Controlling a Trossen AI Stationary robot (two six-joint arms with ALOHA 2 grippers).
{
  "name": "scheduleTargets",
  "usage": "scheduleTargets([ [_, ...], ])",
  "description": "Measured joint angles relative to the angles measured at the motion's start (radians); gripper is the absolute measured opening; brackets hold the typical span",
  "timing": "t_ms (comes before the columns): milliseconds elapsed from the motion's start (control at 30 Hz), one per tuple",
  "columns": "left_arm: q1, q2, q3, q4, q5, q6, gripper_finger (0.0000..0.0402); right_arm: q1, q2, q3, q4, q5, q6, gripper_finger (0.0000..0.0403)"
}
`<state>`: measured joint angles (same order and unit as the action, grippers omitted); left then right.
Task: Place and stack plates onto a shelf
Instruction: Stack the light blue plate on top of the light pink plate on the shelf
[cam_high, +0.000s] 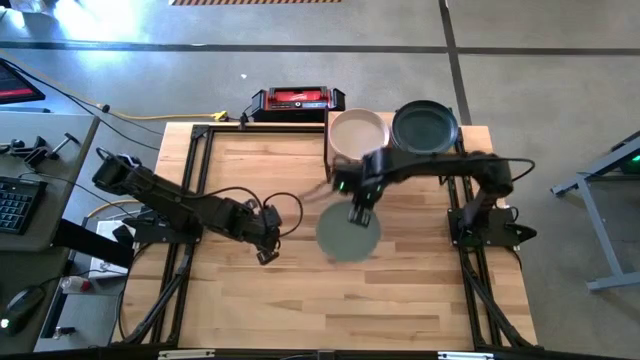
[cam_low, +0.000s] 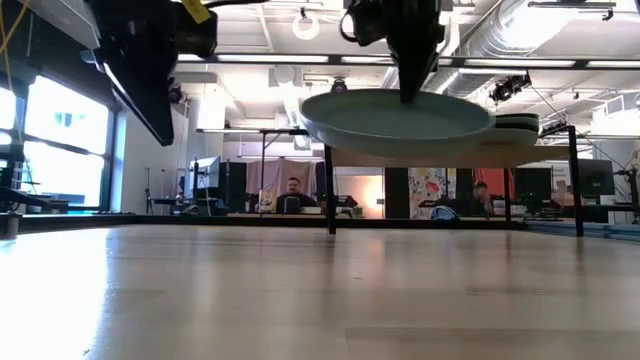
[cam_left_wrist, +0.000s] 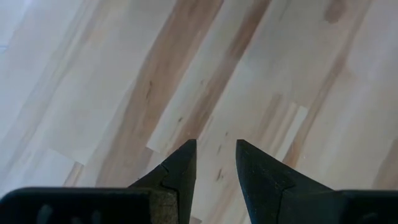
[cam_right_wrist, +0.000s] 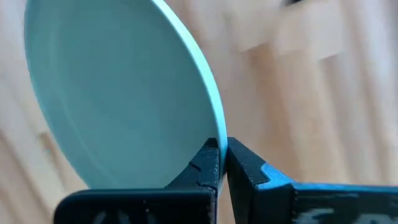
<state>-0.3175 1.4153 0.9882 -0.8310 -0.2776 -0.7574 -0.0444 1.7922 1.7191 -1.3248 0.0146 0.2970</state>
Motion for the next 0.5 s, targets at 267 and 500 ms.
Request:
scheduleTargets([
  [267,0.081,0.000,0.000,0.014,0.000,-0.001,0.0102,-0.246,-0.129,0.000,0.035,0.006,-0.141,0.0000],
  [500,0.153,0.000,0.000,0.051,0.000,-0.002,0.0102,-0.472,-0.182,0.000,0.131,-0.033,-0.242,0.0000],
])
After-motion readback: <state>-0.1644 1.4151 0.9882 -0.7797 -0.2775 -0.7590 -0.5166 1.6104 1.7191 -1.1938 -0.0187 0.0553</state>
